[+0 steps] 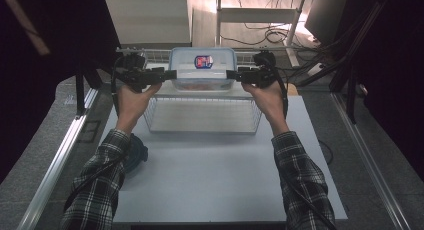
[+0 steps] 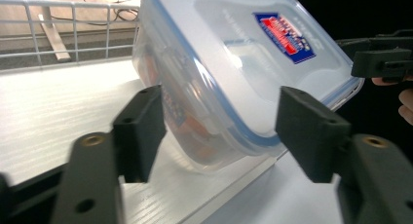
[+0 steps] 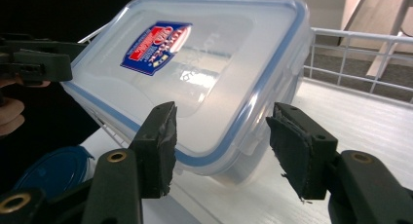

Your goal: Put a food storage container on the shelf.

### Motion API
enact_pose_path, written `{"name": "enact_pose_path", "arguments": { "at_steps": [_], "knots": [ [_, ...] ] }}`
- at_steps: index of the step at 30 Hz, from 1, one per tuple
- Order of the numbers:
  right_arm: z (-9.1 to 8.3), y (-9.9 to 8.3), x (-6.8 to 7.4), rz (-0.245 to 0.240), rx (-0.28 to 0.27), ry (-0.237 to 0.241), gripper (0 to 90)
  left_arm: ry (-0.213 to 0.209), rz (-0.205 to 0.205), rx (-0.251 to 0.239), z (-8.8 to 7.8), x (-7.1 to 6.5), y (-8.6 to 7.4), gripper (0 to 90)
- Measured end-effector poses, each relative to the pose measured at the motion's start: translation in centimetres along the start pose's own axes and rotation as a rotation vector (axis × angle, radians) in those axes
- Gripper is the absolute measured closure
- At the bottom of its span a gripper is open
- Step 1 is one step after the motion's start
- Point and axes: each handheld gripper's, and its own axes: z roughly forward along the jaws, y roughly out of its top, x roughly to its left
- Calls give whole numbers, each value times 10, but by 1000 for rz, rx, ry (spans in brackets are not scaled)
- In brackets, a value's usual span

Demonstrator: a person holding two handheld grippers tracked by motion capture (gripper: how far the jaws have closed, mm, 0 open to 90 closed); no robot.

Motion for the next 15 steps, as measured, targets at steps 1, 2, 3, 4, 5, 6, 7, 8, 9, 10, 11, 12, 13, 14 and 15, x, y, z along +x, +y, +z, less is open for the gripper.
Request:
{"name": "enact_pose_path", "arguments": {
  "at_steps": [1,2,3,4,5,6,7,8,9,10,11,12,13,14,15],
  "knots": [
    [0,1,1,0,0,-7,442,-3,-1,4,0,0,1,398],
    [0,2,3,-1,4,-20,452,-10,-1,8,0,0,2,427],
    [0,2,4,-7,3,-28,452,-10,-1,8,0,0,2,438],
    [0,2,4,-7,3,-28,452,-14,-2,10,0,0,2,438],
    [-1,2,4,-12,9,-28,453,-17,0,11,0,0,2,440],
    [-1,2,5,-15,14,-29,453,-20,-2,14,-1,0,2,441],
    [-2,2,6,-18,19,-30,454,-18,-1,16,-1,1,2,441],
    [-2,2,7,-15,23,-29,455,-11,-1,14,-2,1,2,441],
    [-3,3,9,-17,25,-26,456,-3,-3,13,-3,1,3,441],
    [-3,3,10,-19,26,-26,457,0,-10,12,-3,2,4,447],
    [-3,3,12,-25,28,-25,460,1,-16,12,-4,2,4,453],
    [-3,4,14,-27,30,-23,466,-3,-20,14,-5,3,4,460],
    [-3,4,16,-39,31,-24,478,-10,-25,16,-5,3,4,465],
    [-3,5,18,-58,37,-35,476,-19,-31,16,-5,3,3,476],
    [-3,5,18,-58,37,-35,476,-21,-35,12,-5,2,3,476]
  ]
}}
